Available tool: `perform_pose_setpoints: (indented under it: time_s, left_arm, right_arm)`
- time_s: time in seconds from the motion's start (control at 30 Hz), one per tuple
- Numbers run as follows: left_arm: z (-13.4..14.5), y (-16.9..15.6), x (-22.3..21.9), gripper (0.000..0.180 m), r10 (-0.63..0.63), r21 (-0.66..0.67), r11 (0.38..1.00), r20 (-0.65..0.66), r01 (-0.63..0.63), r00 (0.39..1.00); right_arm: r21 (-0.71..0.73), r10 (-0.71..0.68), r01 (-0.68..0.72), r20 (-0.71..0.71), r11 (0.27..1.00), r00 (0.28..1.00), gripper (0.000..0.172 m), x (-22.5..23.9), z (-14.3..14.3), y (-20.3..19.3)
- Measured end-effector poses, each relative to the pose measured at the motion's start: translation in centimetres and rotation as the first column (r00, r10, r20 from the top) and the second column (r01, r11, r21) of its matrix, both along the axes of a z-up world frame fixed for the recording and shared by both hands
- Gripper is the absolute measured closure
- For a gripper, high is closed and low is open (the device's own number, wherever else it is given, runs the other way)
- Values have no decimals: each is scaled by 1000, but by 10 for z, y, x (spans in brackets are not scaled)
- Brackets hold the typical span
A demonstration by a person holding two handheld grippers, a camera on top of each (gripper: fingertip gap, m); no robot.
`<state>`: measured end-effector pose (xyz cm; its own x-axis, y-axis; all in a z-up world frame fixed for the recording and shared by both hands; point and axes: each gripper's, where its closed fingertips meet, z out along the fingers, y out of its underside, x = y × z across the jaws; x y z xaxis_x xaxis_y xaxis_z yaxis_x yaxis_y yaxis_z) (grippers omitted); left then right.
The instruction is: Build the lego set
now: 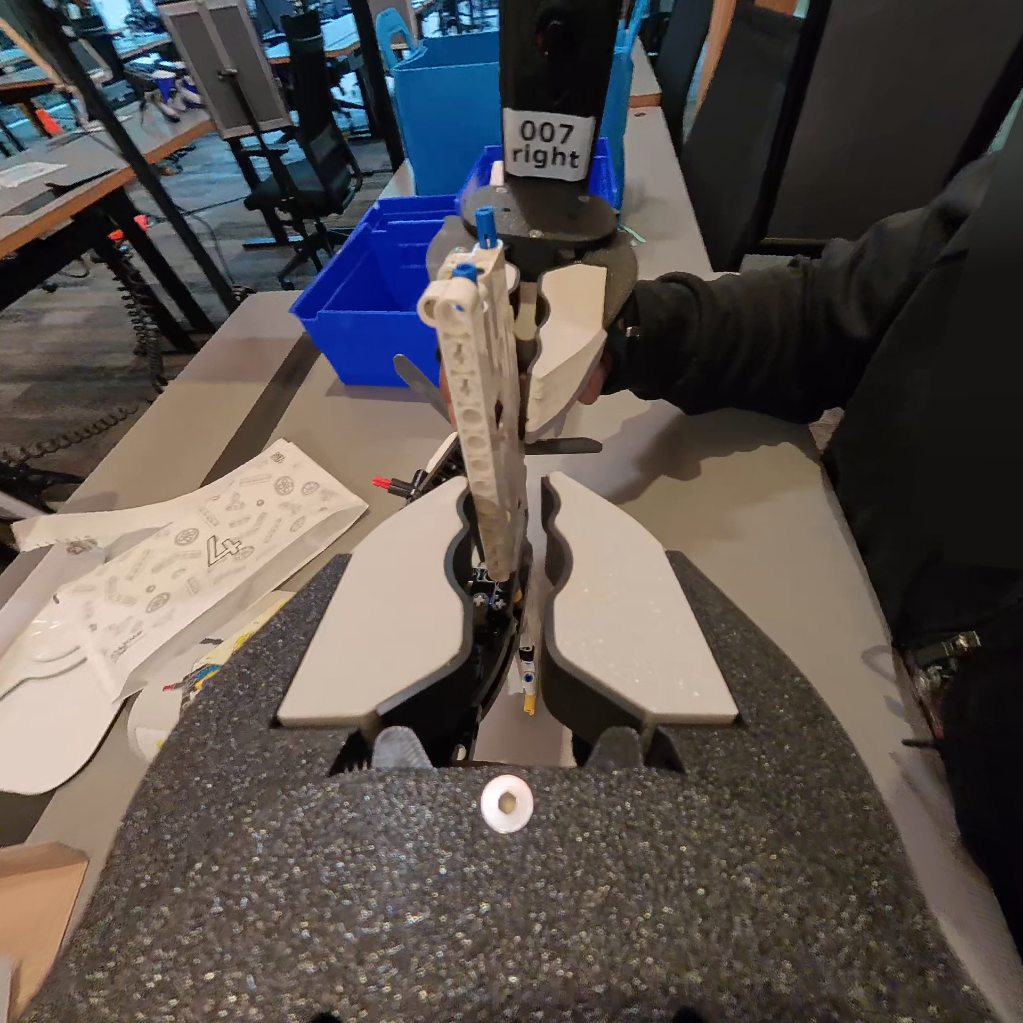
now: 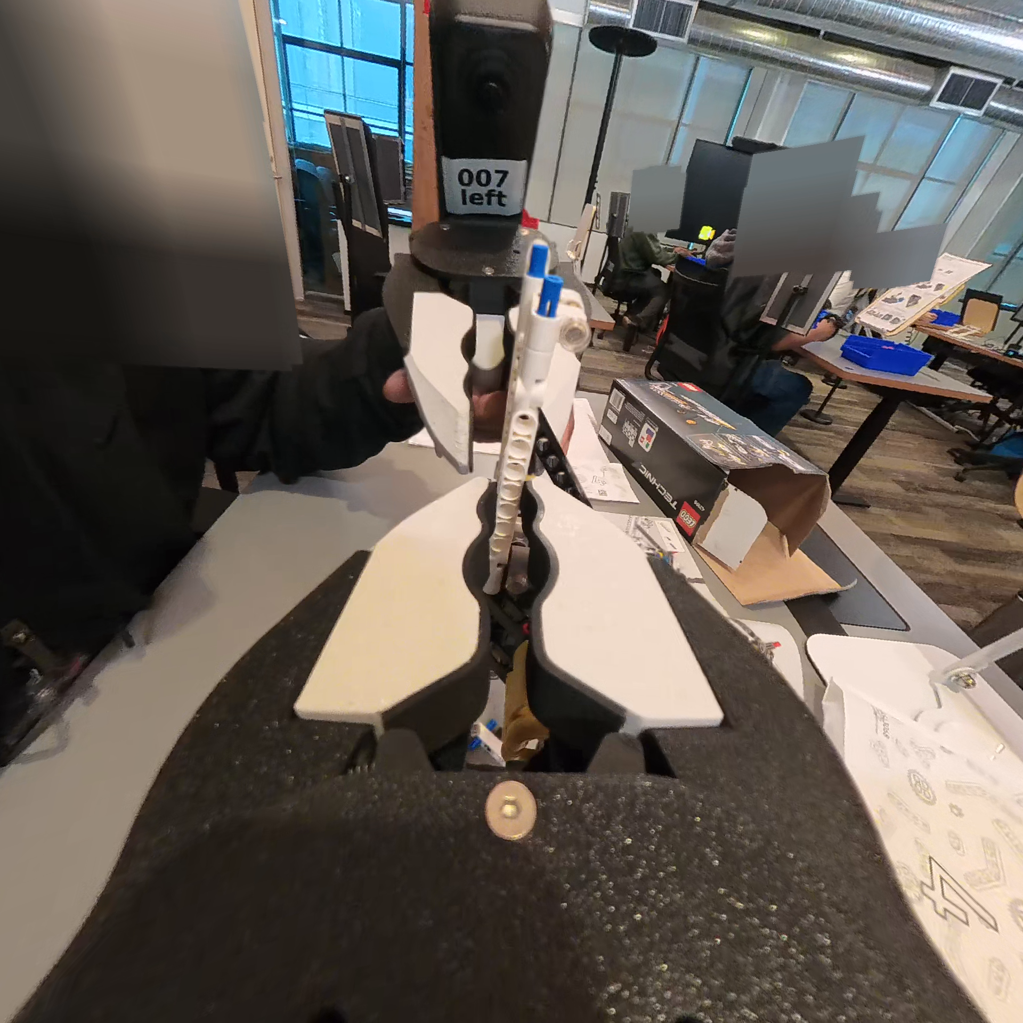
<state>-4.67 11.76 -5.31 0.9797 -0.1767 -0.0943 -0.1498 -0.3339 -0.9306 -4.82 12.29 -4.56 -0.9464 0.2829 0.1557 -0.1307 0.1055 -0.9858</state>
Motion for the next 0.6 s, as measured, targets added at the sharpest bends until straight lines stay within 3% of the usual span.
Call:
perform_pose_setpoints:
  time_s: [0.23,0.3,0.4,0.47,0.6]
  left_arm:
    - [16,-12,-20,155,262,104,959,23,-263,965]
    - [11,-18,-23,148,356,155,920,46,-359,933]
    - [12,-34,-34,148,516,332,792,84,-513,852]
    - [10,-37,-35,148,560,370,746,100,-553,822]
    - [3,-28,-27,148,560,364,760,55,-539,827]
  right_arm:
    - [31,-90,89,21,996,996,164,-2,1,-4]
    - [47,-142,140,42,989,989,164,-5,1,-7]
    - [69,-220,215,66,974,973,164,-10,2,-13]
    - [72,-261,256,84,964,962,164,-13,3,-17]
    - [77,-332,325,103,943,938,164,-17,4,-22]
